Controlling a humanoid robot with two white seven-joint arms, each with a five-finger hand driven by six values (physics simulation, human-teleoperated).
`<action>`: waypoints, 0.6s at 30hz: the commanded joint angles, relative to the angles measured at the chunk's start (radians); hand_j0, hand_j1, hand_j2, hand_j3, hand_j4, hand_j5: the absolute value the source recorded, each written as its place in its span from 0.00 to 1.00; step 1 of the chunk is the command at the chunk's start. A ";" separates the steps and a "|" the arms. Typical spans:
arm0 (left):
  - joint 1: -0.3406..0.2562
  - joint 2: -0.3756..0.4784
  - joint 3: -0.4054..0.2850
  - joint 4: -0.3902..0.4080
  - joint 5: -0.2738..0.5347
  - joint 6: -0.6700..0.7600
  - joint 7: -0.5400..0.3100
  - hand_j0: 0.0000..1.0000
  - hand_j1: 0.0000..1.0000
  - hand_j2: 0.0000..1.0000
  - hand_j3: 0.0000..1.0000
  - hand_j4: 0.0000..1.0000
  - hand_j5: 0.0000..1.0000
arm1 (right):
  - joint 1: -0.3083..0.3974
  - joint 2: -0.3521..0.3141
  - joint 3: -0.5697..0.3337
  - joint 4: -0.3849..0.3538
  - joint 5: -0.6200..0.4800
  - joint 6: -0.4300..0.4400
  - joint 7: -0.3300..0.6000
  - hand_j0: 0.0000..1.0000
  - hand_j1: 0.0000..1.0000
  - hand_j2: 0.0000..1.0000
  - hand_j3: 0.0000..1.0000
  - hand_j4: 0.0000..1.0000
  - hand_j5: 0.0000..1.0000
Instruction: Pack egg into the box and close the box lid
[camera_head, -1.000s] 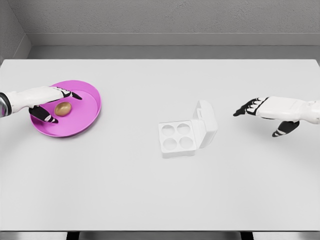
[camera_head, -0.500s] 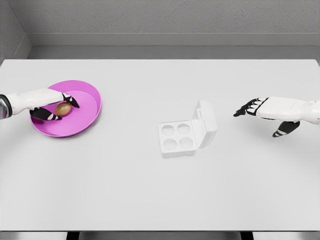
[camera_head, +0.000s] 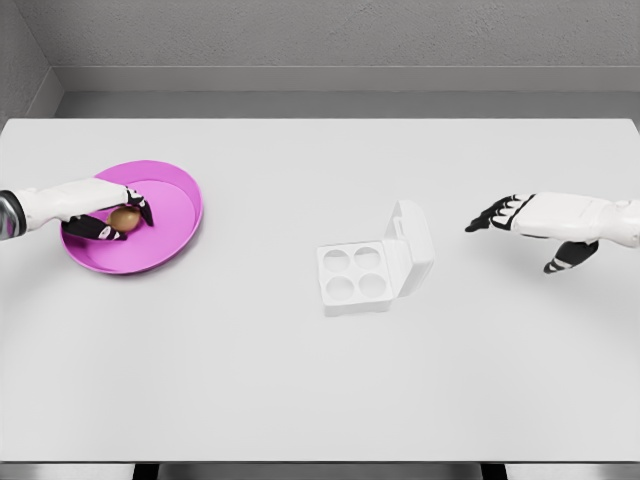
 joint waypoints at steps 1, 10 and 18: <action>0.000 0.001 0.001 0.000 0.006 0.003 0.000 0.46 0.46 0.46 0.46 0.46 0.46 | 0.000 -0.001 0.000 -0.001 -0.005 0.003 0.000 1.00 1.00 1.00 1.00 1.00 1.00; -0.005 -0.002 0.001 0.011 0.039 0.003 0.000 0.36 0.36 0.36 0.36 0.36 0.36 | -0.002 -0.001 0.000 -0.001 -0.005 0.003 0.000 1.00 1.00 1.00 1.00 1.00 1.00; -0.002 0.001 0.004 -0.078 0.118 0.003 0.000 0.33 0.33 0.33 0.33 0.33 0.33 | -0.002 -0.001 0.000 -0.001 -0.005 0.003 0.000 1.00 1.00 1.00 1.00 1.00 1.00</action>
